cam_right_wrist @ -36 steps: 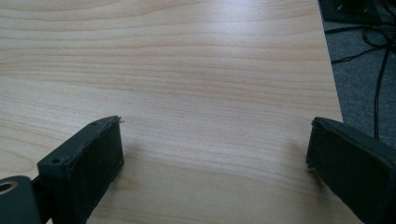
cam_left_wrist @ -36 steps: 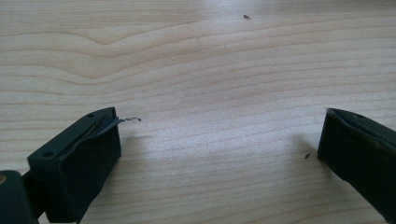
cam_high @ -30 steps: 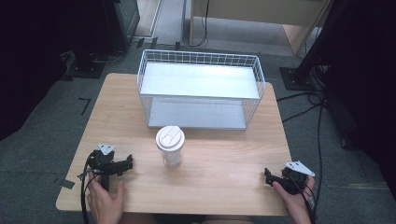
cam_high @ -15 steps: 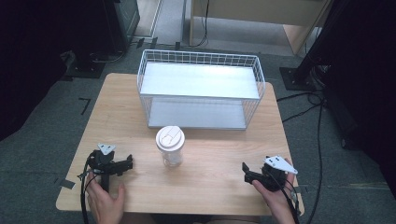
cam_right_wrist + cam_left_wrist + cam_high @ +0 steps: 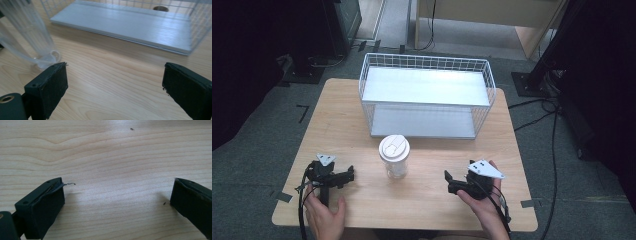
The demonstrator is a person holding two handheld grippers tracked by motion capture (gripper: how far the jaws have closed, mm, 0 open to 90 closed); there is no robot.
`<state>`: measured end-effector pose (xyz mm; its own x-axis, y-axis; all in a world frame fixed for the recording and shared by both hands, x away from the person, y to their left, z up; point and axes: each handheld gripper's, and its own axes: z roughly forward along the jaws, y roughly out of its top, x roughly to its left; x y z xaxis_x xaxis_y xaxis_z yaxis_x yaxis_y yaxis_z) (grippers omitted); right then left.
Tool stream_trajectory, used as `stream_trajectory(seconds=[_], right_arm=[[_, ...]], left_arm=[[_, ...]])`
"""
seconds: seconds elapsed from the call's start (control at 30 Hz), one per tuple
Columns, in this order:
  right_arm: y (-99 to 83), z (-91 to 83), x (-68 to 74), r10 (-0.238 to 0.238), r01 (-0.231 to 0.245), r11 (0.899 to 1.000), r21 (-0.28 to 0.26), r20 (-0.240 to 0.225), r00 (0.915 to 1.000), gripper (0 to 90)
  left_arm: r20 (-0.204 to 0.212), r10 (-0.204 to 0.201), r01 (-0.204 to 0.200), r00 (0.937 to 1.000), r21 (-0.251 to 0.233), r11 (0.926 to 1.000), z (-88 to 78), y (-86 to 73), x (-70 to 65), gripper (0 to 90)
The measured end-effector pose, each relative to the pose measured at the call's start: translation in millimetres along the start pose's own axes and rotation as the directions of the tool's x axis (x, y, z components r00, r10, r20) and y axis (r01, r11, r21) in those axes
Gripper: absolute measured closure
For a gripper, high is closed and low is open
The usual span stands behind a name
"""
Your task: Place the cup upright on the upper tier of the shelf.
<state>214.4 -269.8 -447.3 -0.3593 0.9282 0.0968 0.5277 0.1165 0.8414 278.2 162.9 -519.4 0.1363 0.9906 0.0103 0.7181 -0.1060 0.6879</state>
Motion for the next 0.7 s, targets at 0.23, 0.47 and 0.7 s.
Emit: stream_trajectory(seconds=[0.23, 0.47, 0.7], right_arm=[[9.8, 17.0, 30.5, -0.029, 0.029, 1.0, 0.0, -0.064, 0.9975, 6.1], [16.3, 31.9, 59.1, -0.066, 0.066, 0.998, 0.0, -0.123, 0.9902, 6.1], [21.1, 43.6, 84.0, -0.087, 0.086, 0.996, -0.012, -0.172, 0.9813, 6.1]], left_arm=[[0.0, 0.0, 0.0, 1.0, 0.0, 1.0, 0.0, 0.0, 0.0, 0.0], [0.0, 0.0, 0.0, 1.0, 0.0, 1.0, 0.0, 0.0, 0.0, 0.0], [0.0, 0.0, 0.0, 1.0, -0.001, 1.0, 0.1, 0.0, 0.0, 0.0]])
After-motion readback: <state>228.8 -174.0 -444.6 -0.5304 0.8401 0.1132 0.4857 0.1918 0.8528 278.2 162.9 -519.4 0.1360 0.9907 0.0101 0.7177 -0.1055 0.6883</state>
